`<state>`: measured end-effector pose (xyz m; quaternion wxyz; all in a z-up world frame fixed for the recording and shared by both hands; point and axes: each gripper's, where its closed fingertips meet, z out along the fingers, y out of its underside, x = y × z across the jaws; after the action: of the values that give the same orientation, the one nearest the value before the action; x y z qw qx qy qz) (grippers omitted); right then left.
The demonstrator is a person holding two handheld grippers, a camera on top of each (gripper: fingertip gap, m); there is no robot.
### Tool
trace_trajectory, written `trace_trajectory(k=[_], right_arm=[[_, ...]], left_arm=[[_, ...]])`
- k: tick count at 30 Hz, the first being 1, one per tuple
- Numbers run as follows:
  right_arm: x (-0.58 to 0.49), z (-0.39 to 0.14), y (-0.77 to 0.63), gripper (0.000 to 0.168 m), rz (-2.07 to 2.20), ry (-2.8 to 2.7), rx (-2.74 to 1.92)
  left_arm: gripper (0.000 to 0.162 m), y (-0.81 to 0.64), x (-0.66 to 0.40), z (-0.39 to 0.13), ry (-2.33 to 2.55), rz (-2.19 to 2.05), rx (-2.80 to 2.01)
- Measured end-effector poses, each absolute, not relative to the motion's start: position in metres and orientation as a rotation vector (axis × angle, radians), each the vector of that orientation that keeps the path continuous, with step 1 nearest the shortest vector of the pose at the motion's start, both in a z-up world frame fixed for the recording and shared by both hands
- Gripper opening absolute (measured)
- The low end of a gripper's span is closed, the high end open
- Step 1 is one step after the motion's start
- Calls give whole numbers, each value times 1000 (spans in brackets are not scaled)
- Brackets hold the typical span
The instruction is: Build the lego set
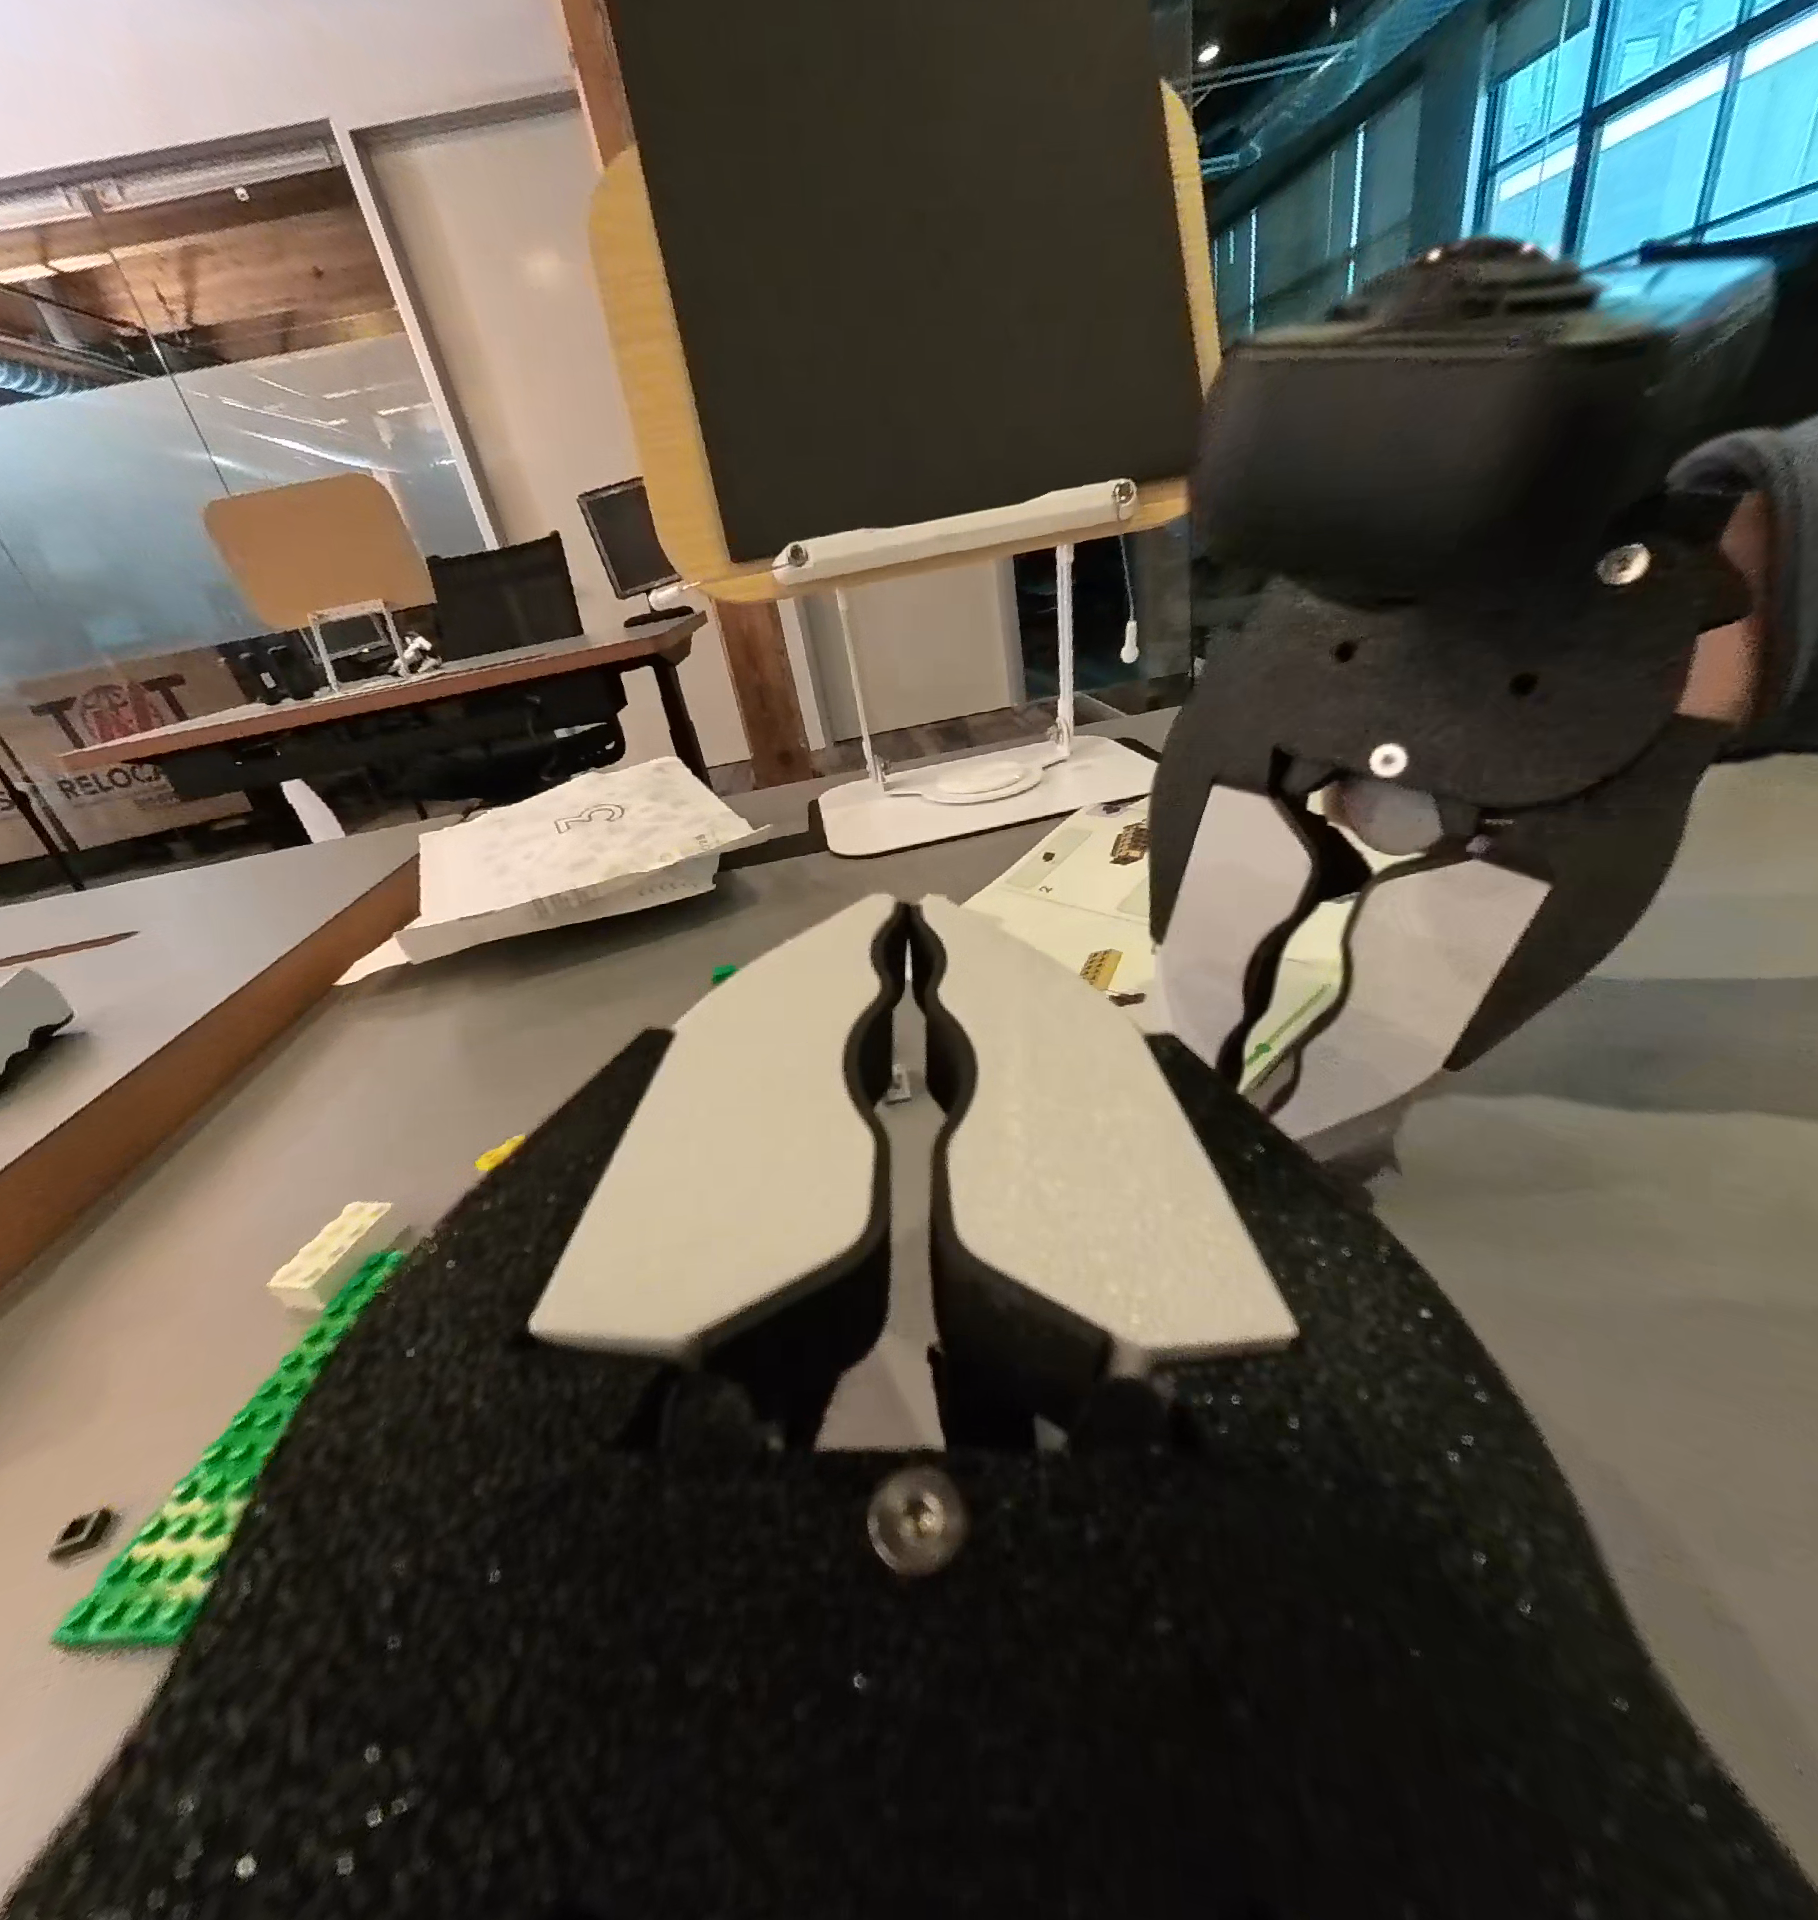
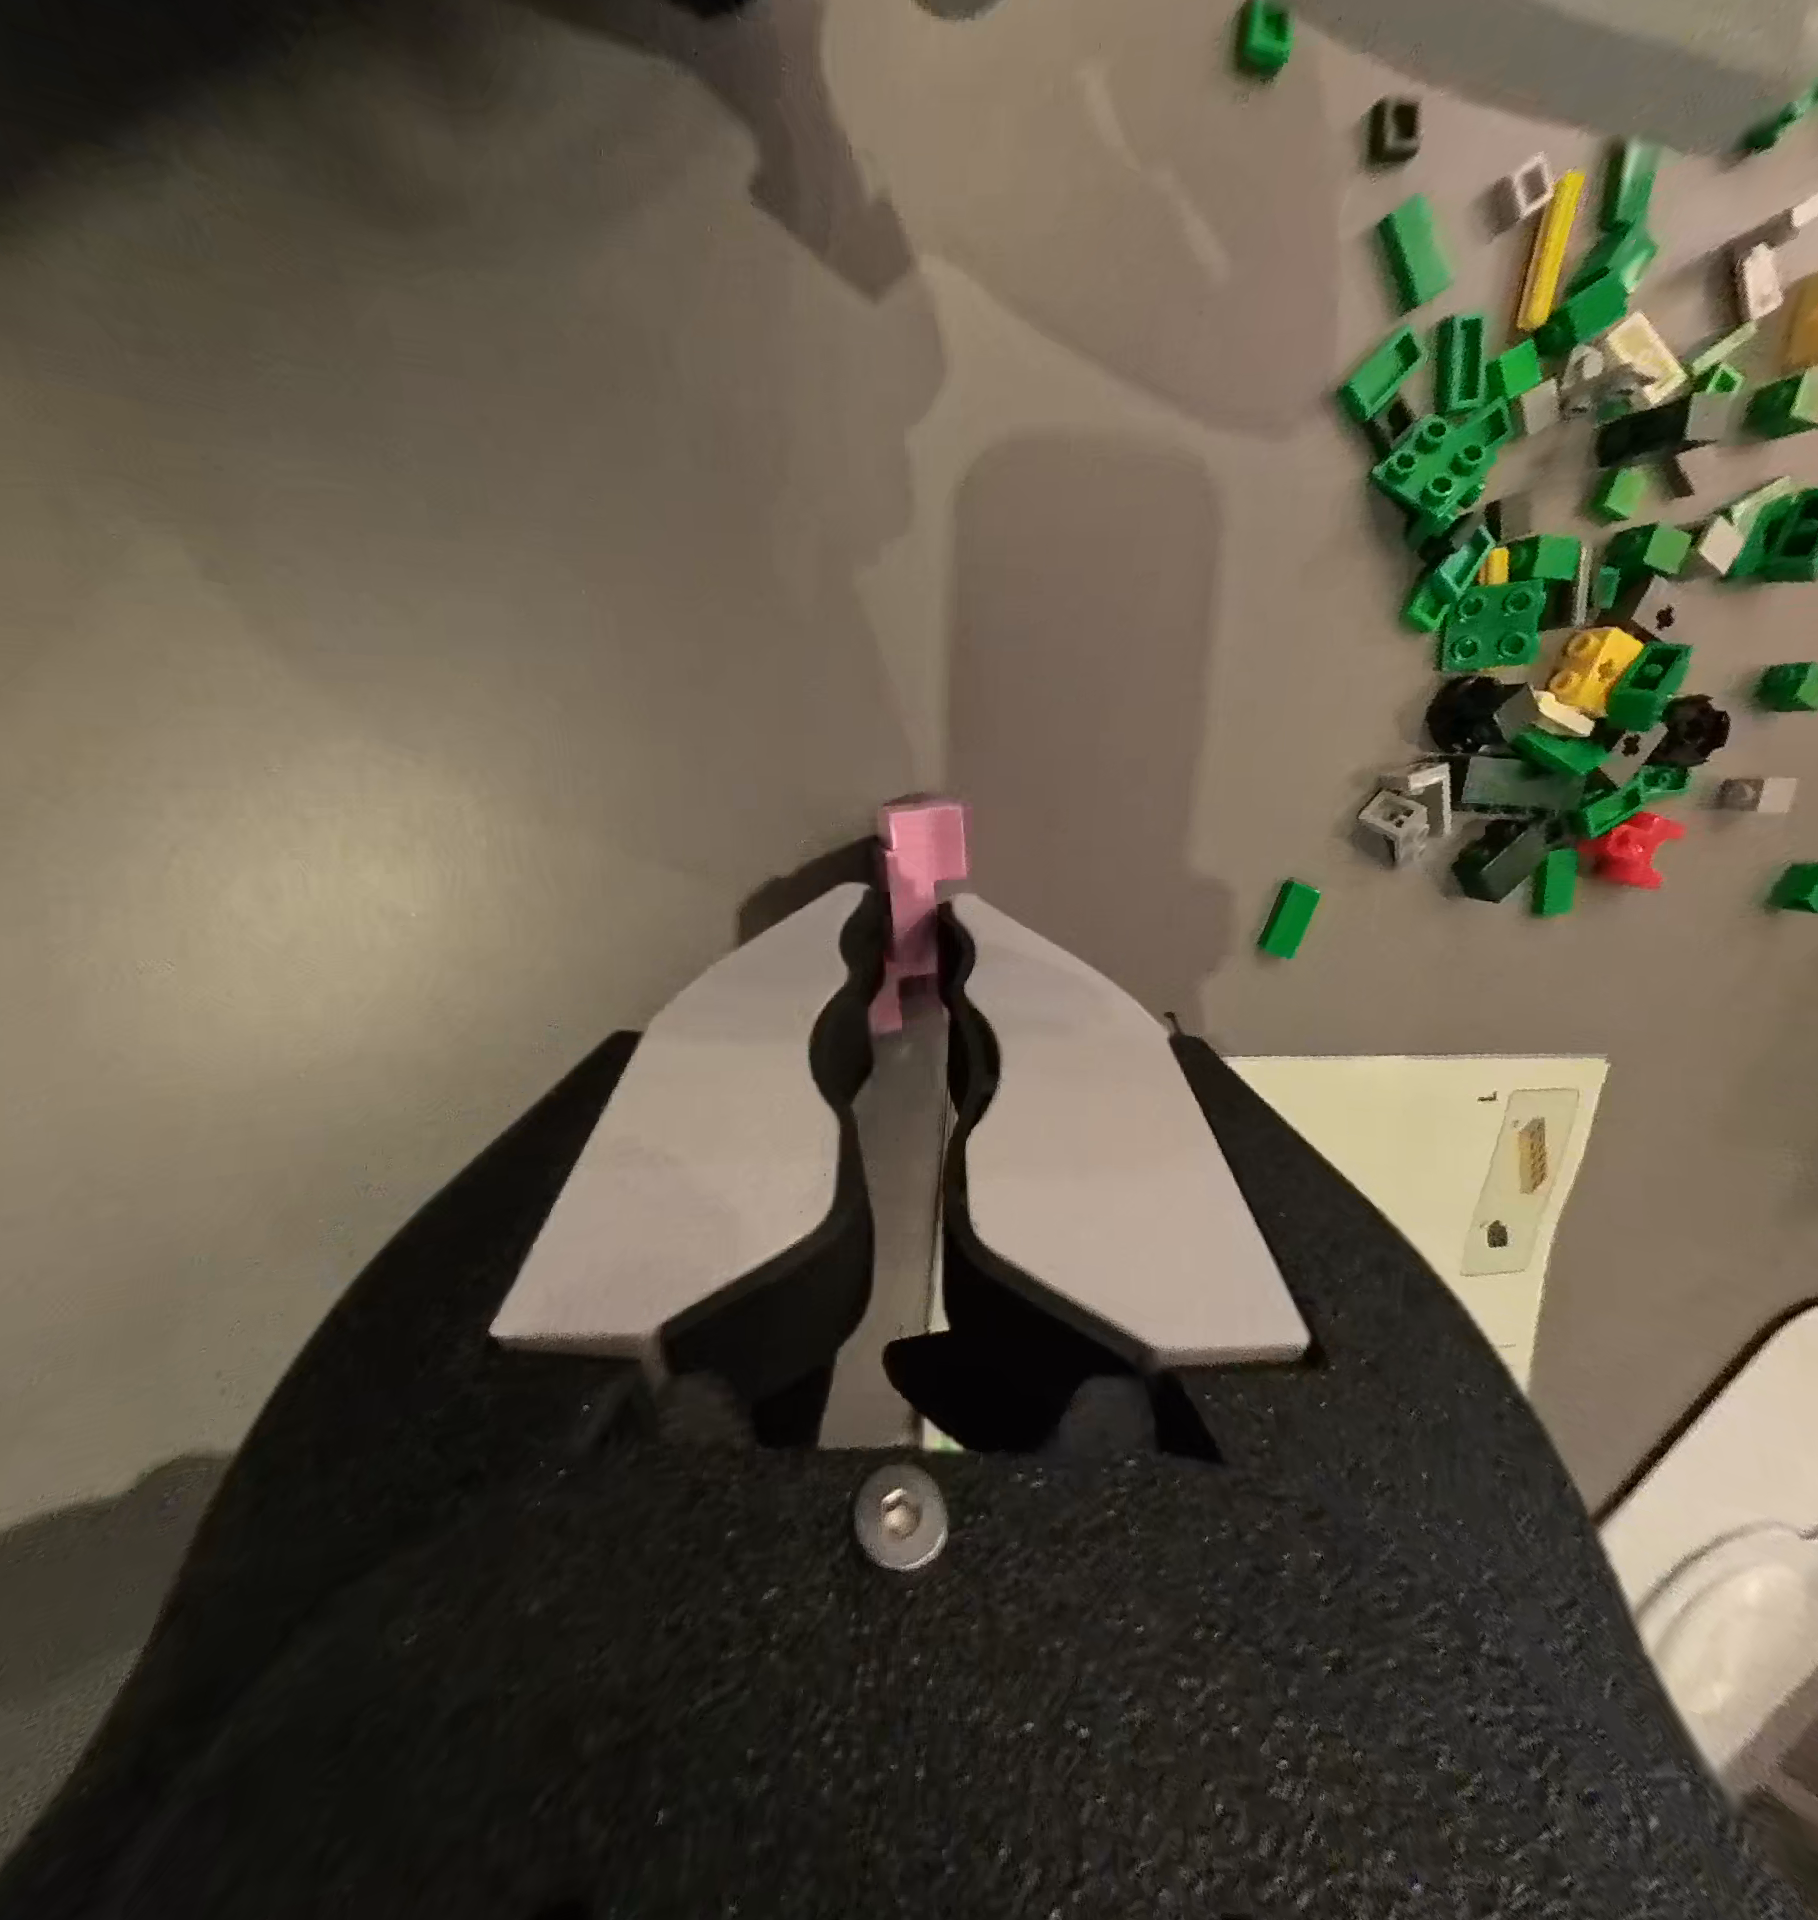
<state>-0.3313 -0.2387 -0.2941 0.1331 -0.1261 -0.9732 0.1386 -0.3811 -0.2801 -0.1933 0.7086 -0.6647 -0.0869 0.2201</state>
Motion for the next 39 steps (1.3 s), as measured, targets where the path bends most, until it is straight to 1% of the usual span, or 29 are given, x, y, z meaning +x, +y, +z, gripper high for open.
trace_trajectory(k=[6, 11, 14, 16, 17, 18, 19, 22, 25, 27, 31, 36, 39], right_arm=[[-328, -288, -237, 8, 467, -2792, -425], [-312, -260, -217, 8, 662, -2520, -550], [-290, -235, -198, 8, 713, -2260, -546], [-272, -221, -182, 8, 656, -2097, -526], [-262, -215, -174, 8, 608, -2029, -507], [-252, -210, -166, 8, 549, -1973, -491], [-242, -206, -159, 8, 482, -1921, -474], [-214, -197, -142, 8, 313, -1831, -430], [-191, -188, -133, 8, 214, -1767, -400], [-179, -183, -126, 8, 153, -1736, -387], [-159, -178, -112, 8, 91, -1693, -392], [-137, -177, -96, 8, 42, -1682, -413], [-122, -175, -84, 8, 14, -1664, -445]], left_arm=[[0, -276, -377, -196, -160, 480, -1496], [0, -269, -368, -199, -115, 452, -1521], [0, -245, -336, -202, -44, 228, -1563], [0, -222, -306, -199, -5, 16, -1574], [3, -211, -291, -196, 9, -89, -1574], [33, -199, -277, -193, 20, -191, -1575], [44, -189, -262, -191, 34, -292, -1581], [39, -162, -226, -188, 84, -525, -1601], [33, -143, -202, -184, 153, -598, -1604], [27, -133, -186, -182, 202, -616, -1613], [26, -118, -158, -181, 291, -632, -1654], [16, -100, -136, -172, 351, -618, -1634], [16, -87, -122, -169, 382, -651, -1638]])
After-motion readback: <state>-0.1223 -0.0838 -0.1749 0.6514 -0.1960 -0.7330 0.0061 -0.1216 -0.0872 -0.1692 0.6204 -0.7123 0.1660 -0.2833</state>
